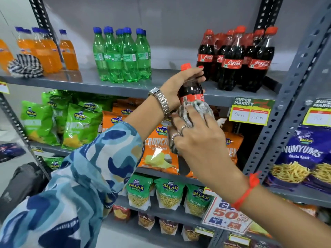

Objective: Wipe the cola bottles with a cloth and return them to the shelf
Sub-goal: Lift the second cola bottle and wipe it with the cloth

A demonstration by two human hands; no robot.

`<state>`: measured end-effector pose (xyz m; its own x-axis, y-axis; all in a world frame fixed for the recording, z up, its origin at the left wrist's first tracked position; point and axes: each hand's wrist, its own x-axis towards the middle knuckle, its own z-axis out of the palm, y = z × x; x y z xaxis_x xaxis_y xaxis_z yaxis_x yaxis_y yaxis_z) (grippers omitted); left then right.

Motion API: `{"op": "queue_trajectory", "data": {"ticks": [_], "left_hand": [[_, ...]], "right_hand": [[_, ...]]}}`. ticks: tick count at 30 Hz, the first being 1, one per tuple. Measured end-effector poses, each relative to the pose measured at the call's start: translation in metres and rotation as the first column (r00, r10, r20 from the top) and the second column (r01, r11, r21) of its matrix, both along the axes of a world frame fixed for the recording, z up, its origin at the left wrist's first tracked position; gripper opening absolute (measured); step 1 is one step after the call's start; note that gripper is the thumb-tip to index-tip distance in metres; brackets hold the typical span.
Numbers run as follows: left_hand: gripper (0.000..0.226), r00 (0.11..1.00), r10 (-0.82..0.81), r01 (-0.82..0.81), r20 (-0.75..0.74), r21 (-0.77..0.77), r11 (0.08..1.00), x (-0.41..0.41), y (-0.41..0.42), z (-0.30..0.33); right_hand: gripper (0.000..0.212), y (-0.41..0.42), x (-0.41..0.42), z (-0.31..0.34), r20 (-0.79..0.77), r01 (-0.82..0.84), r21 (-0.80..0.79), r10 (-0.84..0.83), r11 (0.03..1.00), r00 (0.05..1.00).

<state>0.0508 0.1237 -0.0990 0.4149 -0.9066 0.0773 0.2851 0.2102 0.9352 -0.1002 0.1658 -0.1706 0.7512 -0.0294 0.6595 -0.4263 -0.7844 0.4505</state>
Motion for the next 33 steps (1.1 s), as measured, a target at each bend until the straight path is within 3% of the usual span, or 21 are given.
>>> {"op": "queue_trajectory", "data": {"ticks": [3,6,7,9,11,13,15,18,20,24,29,33], "left_hand": [[0.011,1.0,0.018,-0.018,-0.013,0.03,0.999,0.003,0.002,0.001],[0.012,1.0,0.02,-0.019,-0.021,0.023,1.0,0.007,0.005,-0.001],[0.013,1.0,0.015,-0.015,-0.028,0.005,1.0,0.009,0.006,-0.002],[0.014,1.0,0.005,-0.006,-0.028,-0.044,0.999,0.01,0.007,-0.005],[0.021,1.0,-0.011,0.008,-0.028,-0.097,0.995,0.011,0.007,-0.007],[0.033,0.998,-0.041,0.034,-0.044,-0.159,0.987,0.013,0.005,-0.008],[0.034,0.996,-0.083,0.074,-0.037,-0.194,0.978,0.013,0.004,-0.009],[0.026,0.991,-0.127,0.134,0.044,-0.205,0.97,0.017,0.005,-0.009],[0.024,0.988,-0.149,0.156,0.05,-0.225,0.962,0.021,0.007,-0.01],[0.024,0.98,-0.195,0.198,0.035,-0.263,0.944,0.021,0.005,-0.01],[0.019,0.959,-0.262,0.283,0.112,-0.283,0.916,0.013,0.005,-0.012],[0.018,0.962,-0.257,0.272,0.087,-0.272,0.923,0.013,0.002,-0.015]], "right_hand": [[0.01,0.004,-0.002,-0.004,-0.229,0.146,0.046,-0.132,0.988,0.964],[0.024,0.017,-0.021,-0.003,-0.388,0.118,0.226,-0.021,0.967,0.921],[0.023,0.018,-0.028,0.001,-0.374,0.081,0.277,0.029,0.957,0.927],[0.016,0.012,-0.037,0.011,-0.169,-0.064,0.25,0.108,0.966,0.98],[0.028,0.0,-0.038,0.025,0.115,-0.169,0.198,0.148,0.965,0.982],[0.046,-0.013,-0.031,0.032,0.291,-0.225,0.201,0.161,0.953,0.943],[0.048,-0.02,-0.025,0.024,0.268,-0.172,0.242,0.104,0.955,0.958],[0.037,-0.017,-0.03,-0.008,0.004,-0.109,0.385,0.116,0.916,0.993],[0.036,-0.013,-0.04,-0.015,-0.075,-0.098,0.483,0.152,0.87,0.985],[0.055,-0.019,-0.041,0.004,0.299,-0.294,0.5,0.157,0.815,0.941],[0.05,-0.017,-0.04,-0.007,0.175,-0.2,0.511,0.127,0.836,0.976],[0.052,-0.018,-0.043,0.0,0.379,-0.351,0.477,0.171,0.806,0.909]]}}
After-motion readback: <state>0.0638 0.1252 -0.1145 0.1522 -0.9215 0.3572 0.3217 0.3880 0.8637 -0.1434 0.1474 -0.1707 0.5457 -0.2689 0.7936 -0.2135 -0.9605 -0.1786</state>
